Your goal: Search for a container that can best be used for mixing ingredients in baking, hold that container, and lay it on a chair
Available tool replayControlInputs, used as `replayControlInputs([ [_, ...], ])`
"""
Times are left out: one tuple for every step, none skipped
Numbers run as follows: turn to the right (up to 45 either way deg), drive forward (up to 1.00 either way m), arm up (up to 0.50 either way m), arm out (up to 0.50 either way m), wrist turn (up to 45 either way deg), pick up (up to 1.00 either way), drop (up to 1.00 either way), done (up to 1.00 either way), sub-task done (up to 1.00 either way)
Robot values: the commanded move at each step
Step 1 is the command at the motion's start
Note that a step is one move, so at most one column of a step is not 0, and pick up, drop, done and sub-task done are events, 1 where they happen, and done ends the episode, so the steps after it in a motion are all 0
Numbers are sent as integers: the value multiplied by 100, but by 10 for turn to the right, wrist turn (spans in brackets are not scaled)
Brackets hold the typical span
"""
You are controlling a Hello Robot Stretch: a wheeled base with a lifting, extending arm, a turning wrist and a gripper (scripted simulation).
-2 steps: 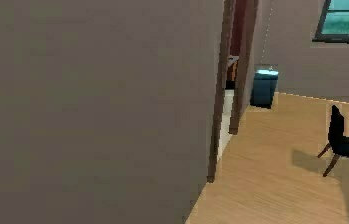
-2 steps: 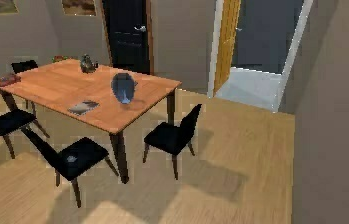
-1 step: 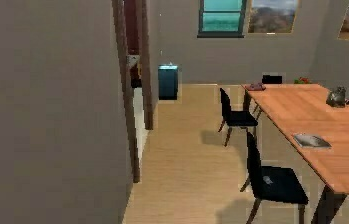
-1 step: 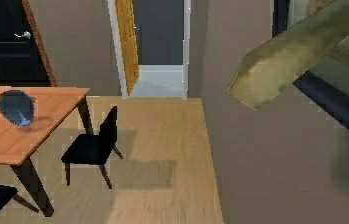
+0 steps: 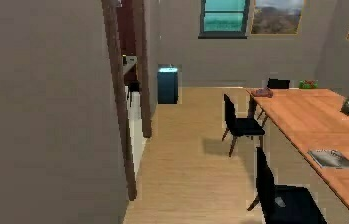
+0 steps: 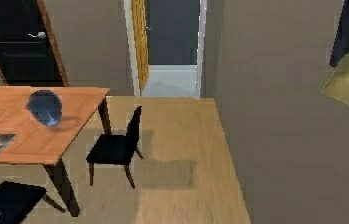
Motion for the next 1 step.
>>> replayControlInputs([
  [450, 0, 0, 0, 0, 0, 0, 0, 0],
])
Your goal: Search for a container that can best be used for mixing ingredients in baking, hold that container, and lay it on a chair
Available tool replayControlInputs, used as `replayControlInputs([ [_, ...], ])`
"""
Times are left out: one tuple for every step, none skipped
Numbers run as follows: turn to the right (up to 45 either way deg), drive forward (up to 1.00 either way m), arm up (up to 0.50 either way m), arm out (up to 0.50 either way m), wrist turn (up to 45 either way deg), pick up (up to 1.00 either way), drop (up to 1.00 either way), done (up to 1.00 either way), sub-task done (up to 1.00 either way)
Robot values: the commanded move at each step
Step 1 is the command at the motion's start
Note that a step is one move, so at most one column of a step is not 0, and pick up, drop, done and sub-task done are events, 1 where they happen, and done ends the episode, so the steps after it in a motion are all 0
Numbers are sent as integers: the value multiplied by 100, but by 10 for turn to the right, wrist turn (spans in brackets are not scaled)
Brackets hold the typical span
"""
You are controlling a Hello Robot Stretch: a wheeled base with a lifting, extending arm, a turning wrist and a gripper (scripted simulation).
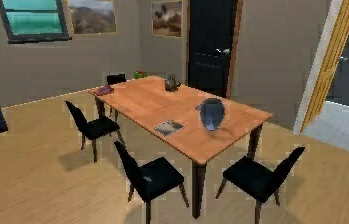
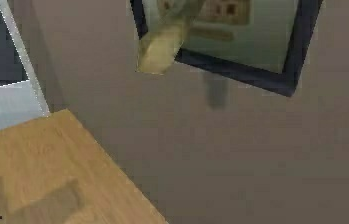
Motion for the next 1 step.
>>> replayControlInputs([
  [450, 0, 0, 0, 0, 0, 0, 0, 0],
])
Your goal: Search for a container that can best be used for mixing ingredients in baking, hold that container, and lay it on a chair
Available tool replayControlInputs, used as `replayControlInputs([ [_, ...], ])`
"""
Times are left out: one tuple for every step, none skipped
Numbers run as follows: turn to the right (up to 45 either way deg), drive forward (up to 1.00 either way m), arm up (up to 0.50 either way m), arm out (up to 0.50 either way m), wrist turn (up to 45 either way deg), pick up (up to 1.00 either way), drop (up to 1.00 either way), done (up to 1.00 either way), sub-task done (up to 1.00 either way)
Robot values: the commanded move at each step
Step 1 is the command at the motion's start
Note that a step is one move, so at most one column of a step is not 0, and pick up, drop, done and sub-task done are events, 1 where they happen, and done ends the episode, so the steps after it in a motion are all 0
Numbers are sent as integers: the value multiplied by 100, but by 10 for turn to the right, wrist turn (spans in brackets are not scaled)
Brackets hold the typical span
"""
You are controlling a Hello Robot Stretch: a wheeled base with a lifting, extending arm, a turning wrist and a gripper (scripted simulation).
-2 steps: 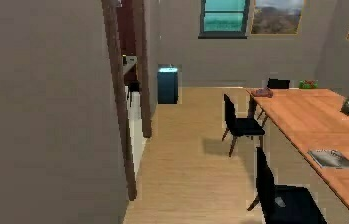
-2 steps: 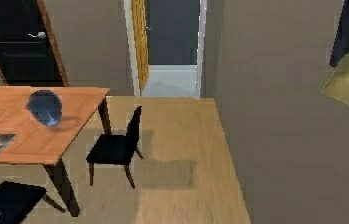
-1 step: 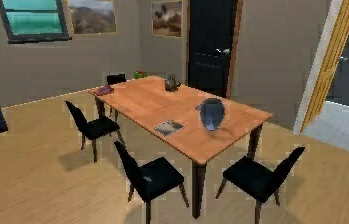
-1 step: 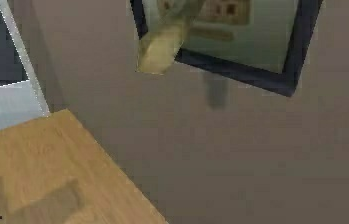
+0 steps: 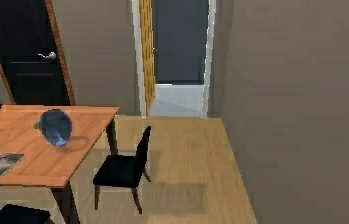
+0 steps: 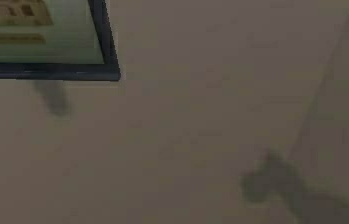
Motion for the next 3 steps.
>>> replayControlInputs([
  [60, 0, 0, 0, 0, 0, 0, 0, 0],
  [0, 60, 0, 0, 0, 0, 0, 0, 0],
  [0, 45, 0, 0, 0, 0, 0, 0, 0],
])
